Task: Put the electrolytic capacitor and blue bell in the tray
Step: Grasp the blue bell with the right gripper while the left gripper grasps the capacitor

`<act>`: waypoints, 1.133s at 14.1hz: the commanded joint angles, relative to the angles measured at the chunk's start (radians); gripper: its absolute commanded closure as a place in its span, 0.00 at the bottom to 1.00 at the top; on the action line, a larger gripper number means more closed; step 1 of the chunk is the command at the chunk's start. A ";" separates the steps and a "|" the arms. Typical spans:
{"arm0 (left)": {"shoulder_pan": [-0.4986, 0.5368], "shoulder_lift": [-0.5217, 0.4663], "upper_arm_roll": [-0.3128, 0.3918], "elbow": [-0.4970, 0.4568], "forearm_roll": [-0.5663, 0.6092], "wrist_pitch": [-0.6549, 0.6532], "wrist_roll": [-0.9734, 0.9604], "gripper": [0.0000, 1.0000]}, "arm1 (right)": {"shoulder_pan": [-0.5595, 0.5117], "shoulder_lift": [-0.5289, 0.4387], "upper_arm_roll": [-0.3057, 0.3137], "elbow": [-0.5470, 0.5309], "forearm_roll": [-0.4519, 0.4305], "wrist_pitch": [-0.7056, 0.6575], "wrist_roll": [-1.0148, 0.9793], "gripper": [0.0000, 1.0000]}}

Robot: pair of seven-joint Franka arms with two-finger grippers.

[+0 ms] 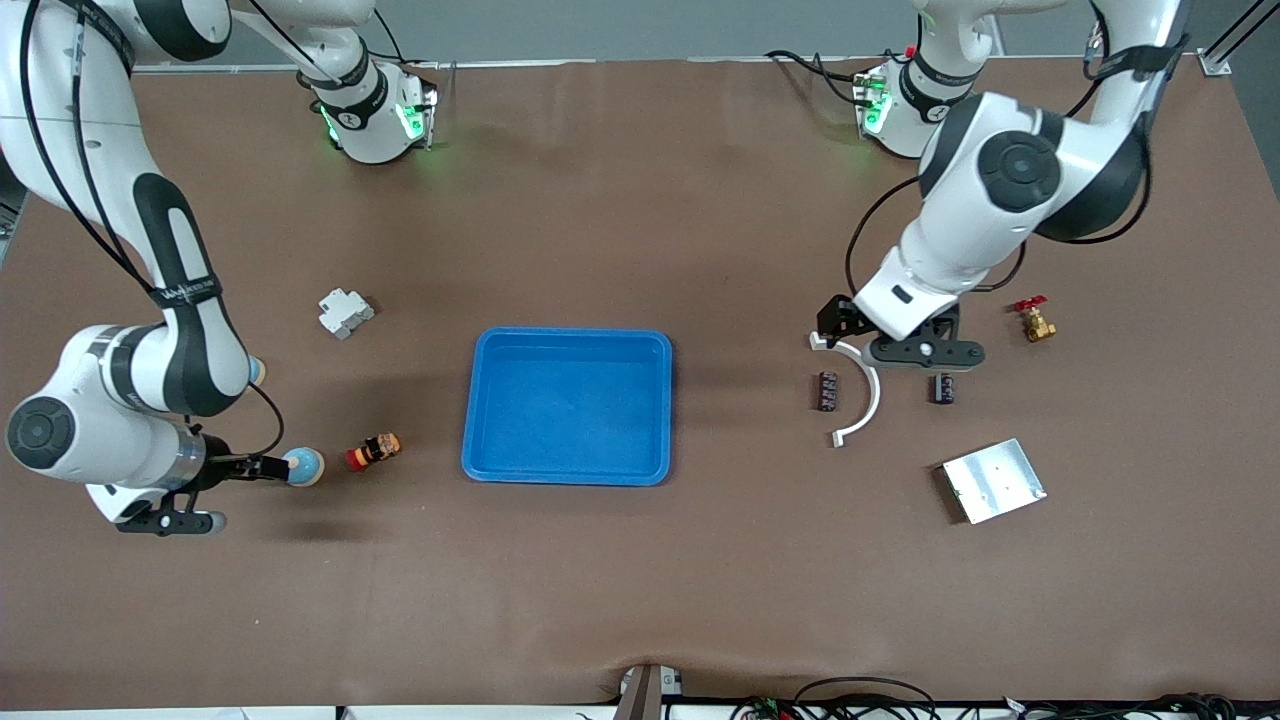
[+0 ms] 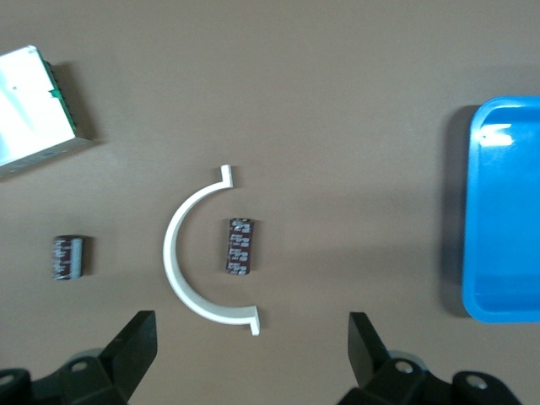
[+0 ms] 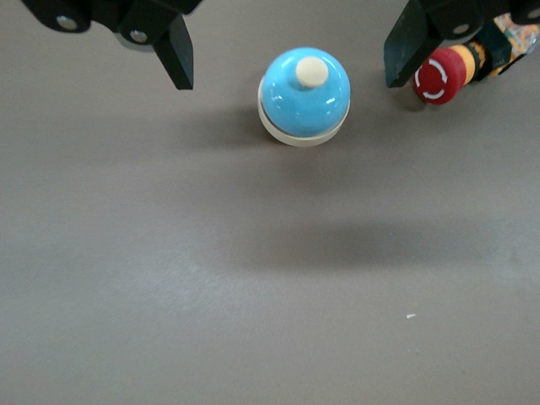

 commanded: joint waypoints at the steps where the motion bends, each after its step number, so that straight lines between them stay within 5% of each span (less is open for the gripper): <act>1: -0.017 0.064 -0.003 -0.042 0.121 0.104 -0.099 0.00 | 0.015 -0.001 0.003 -0.010 -0.013 0.005 0.033 0.00; 5: -0.037 0.174 -0.003 -0.048 0.287 0.178 -0.240 0.00 | 0.015 0.019 0.000 -0.062 -0.018 0.091 0.033 0.00; 16: -0.017 0.338 0.020 -0.055 0.422 0.331 -0.260 0.00 | 0.001 0.059 0.000 -0.095 -0.028 0.163 0.033 0.00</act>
